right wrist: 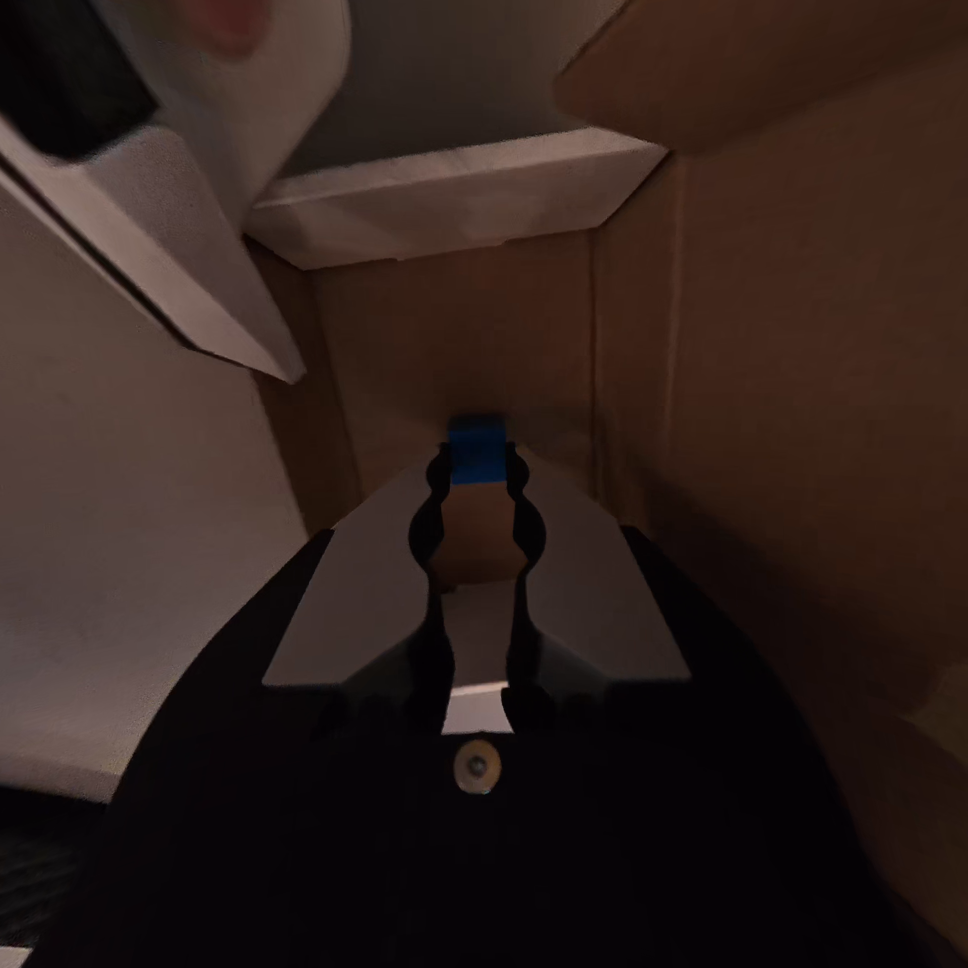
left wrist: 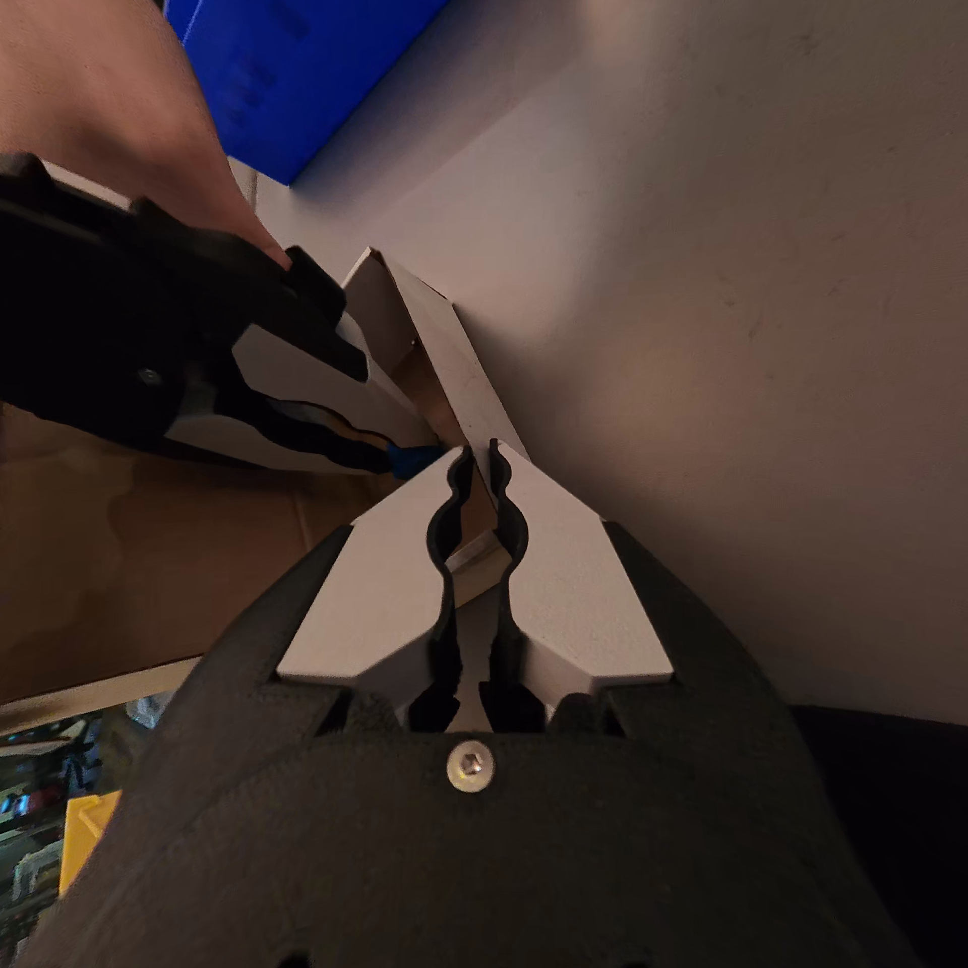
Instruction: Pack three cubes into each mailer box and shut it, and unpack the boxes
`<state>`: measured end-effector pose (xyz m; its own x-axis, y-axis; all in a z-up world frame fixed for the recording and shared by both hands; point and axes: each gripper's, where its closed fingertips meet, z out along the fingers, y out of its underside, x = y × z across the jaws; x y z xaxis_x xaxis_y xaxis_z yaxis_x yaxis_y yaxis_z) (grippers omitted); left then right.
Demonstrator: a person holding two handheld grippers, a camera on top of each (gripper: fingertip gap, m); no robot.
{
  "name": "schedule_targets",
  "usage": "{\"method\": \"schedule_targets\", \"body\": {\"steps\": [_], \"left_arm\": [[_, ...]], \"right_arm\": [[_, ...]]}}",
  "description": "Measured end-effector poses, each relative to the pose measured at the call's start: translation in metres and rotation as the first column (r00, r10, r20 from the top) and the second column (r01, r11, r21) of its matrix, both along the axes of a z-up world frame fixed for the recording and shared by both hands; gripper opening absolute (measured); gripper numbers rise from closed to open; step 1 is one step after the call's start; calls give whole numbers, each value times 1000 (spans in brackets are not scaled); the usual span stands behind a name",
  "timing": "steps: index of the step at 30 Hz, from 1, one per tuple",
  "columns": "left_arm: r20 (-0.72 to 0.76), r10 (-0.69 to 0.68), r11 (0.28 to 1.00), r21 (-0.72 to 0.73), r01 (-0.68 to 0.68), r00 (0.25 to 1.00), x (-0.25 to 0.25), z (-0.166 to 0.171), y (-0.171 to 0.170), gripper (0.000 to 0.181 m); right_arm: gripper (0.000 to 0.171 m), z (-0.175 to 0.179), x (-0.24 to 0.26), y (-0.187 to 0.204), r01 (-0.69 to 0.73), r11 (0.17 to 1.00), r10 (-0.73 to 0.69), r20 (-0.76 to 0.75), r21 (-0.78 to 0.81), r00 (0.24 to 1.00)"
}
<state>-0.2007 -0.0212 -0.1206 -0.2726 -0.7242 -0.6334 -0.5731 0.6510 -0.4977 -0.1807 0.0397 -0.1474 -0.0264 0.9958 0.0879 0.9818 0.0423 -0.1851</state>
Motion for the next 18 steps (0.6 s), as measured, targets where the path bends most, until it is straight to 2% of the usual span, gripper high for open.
{"method": "schedule_targets", "body": {"steps": [3, 7, 10, 12, 15, 18], "left_arm": [[12, 2, 999, 36, -2, 1000, 2, 0, 3, 5], [17, -19, 997, 69, 17, 1000, 3, -1, 2, 4], [24, -49, 992, 119, 46, 998, 6, -1, 2, 4], [36, -73, 987, 146, 67, 997, 10, -2, 2, 4], [28, -83, 984, 161, 77, 996, 12, -4, 2, 2], [40, -80, 983, 168, 72, 996, 14, -1, 4, 2]], "right_arm": [[19, 23, 2, -2, 34, 998, -30, -64, 60, 997], [20, 82, 22, -19, 119, 976, -76, -226, 181, 971], [20, 131, 69, -48, 237, 941, -152, -324, 241, 934], [20, 151, 127, -65, 384, 888, -290, -342, 253, 894], [20, 145, 240, -94, 648, 727, -591, -273, 227, 759], [20, 106, 310, -124, 812, 571, -785, -209, 116, 582]]}}
